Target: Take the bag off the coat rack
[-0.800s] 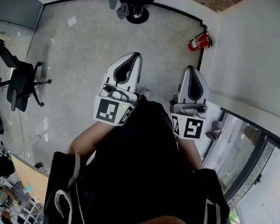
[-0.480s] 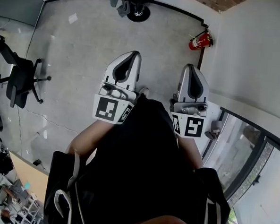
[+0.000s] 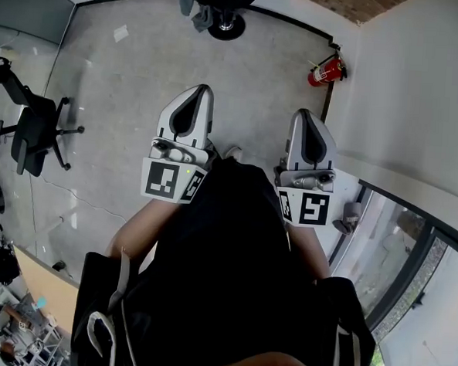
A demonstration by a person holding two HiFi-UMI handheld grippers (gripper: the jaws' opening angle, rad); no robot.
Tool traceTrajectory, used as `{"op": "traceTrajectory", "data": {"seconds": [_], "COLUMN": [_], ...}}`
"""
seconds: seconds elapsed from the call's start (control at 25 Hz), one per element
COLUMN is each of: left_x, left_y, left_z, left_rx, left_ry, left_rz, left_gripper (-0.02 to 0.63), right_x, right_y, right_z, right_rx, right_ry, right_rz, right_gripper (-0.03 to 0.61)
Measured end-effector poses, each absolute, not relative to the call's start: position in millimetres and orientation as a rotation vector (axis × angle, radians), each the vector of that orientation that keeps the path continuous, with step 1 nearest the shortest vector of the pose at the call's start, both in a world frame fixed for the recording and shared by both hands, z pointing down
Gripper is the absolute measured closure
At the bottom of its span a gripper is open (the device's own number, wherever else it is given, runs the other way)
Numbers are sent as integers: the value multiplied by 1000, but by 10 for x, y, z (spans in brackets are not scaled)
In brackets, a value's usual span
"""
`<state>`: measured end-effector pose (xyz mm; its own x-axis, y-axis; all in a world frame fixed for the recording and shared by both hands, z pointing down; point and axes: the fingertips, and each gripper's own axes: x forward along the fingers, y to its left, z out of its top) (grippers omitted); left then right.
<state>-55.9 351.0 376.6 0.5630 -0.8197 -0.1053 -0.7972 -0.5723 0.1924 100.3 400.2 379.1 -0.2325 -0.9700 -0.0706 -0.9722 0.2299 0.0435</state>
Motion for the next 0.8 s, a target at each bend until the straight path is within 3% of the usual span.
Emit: {"op": "traceTrajectory", "data": {"seconds": [0.8], "left_x": [-570], "left_y": [3190], "left_z": [3841], "left_rx": [2658], "left_ry": [-1477], "left_rz": [-221], "left_gripper": [594], "right_x": [1282], "right_y": [3763], "right_z": [4039], "right_rx": [-1938], "right_ry": [2415], "right_rz": [20], "right_gripper": [557]}}
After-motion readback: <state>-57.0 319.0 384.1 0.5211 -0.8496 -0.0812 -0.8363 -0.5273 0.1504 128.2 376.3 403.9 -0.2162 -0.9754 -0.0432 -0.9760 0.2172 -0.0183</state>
